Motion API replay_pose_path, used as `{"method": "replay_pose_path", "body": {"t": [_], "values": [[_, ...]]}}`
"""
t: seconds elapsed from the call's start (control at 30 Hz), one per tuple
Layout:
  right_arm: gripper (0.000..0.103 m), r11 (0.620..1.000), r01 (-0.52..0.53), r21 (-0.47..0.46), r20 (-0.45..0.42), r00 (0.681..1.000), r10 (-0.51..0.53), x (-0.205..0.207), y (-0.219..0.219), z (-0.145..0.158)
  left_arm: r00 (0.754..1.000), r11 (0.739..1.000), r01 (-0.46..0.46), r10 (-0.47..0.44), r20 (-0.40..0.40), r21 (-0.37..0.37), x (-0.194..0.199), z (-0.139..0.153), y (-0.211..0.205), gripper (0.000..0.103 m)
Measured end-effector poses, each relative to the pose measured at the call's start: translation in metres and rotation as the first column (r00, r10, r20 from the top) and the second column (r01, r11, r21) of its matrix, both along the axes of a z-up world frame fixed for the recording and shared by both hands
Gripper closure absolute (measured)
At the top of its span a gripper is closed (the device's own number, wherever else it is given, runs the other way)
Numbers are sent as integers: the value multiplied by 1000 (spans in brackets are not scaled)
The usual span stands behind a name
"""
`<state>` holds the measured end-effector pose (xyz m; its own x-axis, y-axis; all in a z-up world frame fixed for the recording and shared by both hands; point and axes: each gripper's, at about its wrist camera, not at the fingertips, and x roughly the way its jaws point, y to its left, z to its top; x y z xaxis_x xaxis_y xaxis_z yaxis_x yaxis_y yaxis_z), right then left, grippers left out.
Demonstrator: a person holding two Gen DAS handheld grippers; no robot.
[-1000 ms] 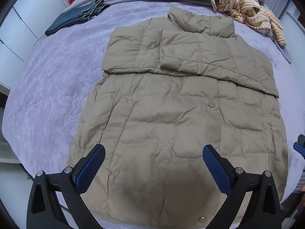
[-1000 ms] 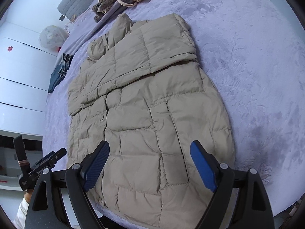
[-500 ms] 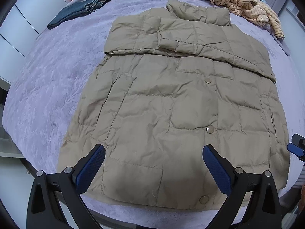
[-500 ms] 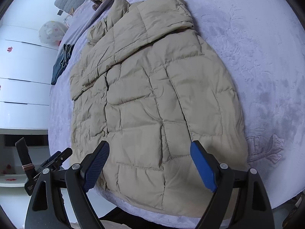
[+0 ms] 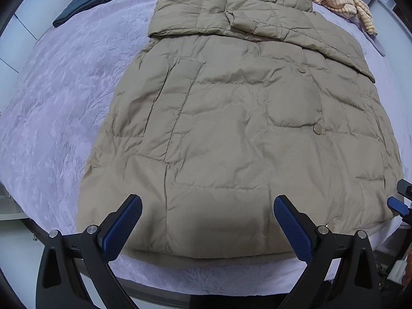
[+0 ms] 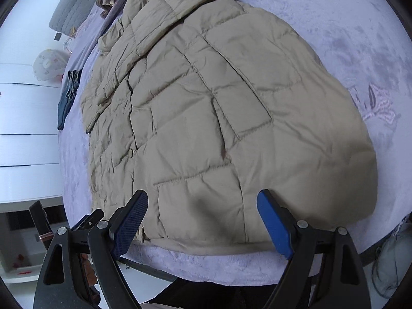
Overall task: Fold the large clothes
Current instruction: 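Open both tools and withdraw them above the folded jacket, then grasp the jacket hem with both tools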
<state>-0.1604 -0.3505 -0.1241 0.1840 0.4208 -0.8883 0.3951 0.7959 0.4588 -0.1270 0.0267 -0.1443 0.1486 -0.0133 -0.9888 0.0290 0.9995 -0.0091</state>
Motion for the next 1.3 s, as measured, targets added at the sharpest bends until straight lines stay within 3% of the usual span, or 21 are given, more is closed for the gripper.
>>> {"method": "replay_pose_path", "body": {"t": [0.37,0.63,0.83,1.03,1.1,1.2,1.27,1.3], "values": [[14,997,76,-23,-6,997,-76,-33,9,2,1000,1000,9,-9,-16,-18,-22,-5,42,1],[14,977,214,24,-53,976,-212,-55,-8,-9,995,981,-63,48,-88,-183,-44,-18,84,1],[14,942,324,90,-88,945,-316,-65,-19,-26,972,913,-174,100,-212,-368,-50,-45,102,1],[14,875,423,236,-56,905,-422,-59,-26,-34,972,876,-221,162,-170,-429,-29,-43,95,1],[14,865,422,273,-48,903,-426,-52,-23,-36,971,875,-229,178,-157,-427,-20,-42,93,1],[14,859,413,303,-39,906,-422,-44,-18,-35,976,890,-212,172,-134,-402,-9,-37,86,37],[17,854,421,305,-36,902,-431,-44,-19,-34,981,913,-186,155,-113,-363,-3,-34,83,77],[22,850,428,307,-37,898,-439,-46,-19,-34,984,920,-173,146,-100,-353,-2,-32,85,81]]}}
